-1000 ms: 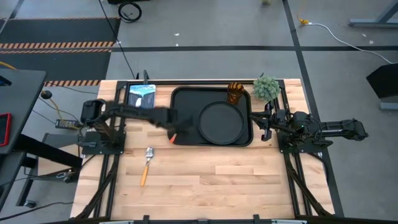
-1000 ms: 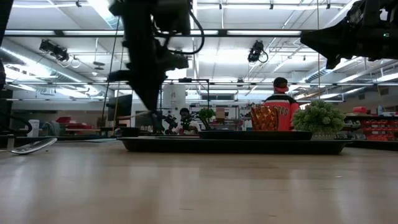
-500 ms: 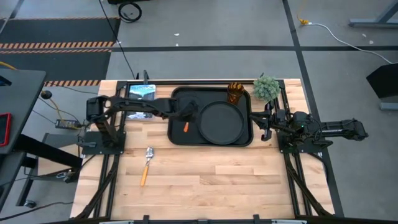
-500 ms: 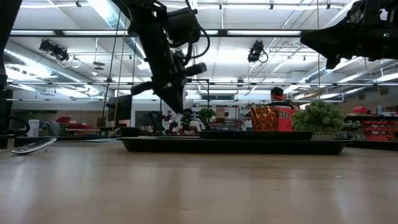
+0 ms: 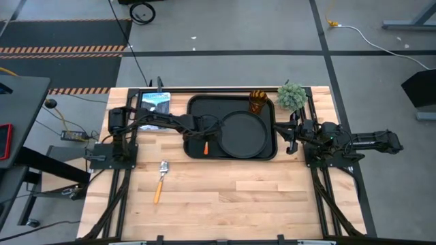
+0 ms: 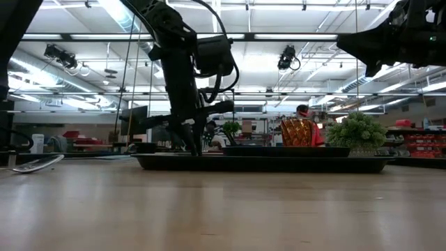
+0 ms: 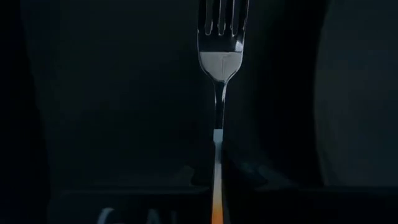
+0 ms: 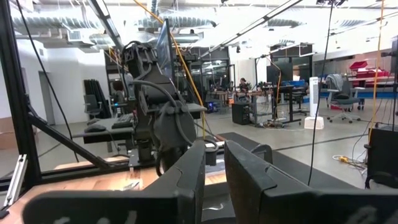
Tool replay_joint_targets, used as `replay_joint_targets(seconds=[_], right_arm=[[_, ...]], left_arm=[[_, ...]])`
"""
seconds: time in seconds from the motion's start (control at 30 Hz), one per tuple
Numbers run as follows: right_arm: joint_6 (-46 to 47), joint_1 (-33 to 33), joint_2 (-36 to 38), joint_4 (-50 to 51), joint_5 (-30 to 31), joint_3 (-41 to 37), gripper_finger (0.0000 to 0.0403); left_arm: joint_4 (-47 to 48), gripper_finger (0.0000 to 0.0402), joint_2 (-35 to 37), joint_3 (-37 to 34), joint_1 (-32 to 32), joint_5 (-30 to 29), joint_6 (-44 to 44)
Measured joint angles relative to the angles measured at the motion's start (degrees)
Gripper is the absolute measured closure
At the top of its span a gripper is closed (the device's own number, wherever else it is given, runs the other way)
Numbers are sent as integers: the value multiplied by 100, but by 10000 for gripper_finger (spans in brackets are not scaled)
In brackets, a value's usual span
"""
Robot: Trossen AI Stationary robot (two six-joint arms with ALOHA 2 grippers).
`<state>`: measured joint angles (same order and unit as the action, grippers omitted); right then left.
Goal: Pick and place plate/cup/fork/spoon on tray
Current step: Put the orange fork to the left of the black plate on the black tray, then put the yellow spoon to the left of the orange fork on the black tray
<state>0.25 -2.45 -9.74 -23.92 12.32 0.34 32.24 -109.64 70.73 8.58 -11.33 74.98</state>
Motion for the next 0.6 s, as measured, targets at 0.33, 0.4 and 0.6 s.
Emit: replay_joint_targets(seconds=[0.33,0.4,0.6], right_arm=[[0,-1,0,-79,0,1,334],[0,0,-1,-79,0,2,334],[0,-1,0,-83,0,-1,334]], left_arm=[[97,338,-22,1,59,4,-79],[96,325,-22,1,61,4,-92],[352,293,10,185,245,934,-1244]])
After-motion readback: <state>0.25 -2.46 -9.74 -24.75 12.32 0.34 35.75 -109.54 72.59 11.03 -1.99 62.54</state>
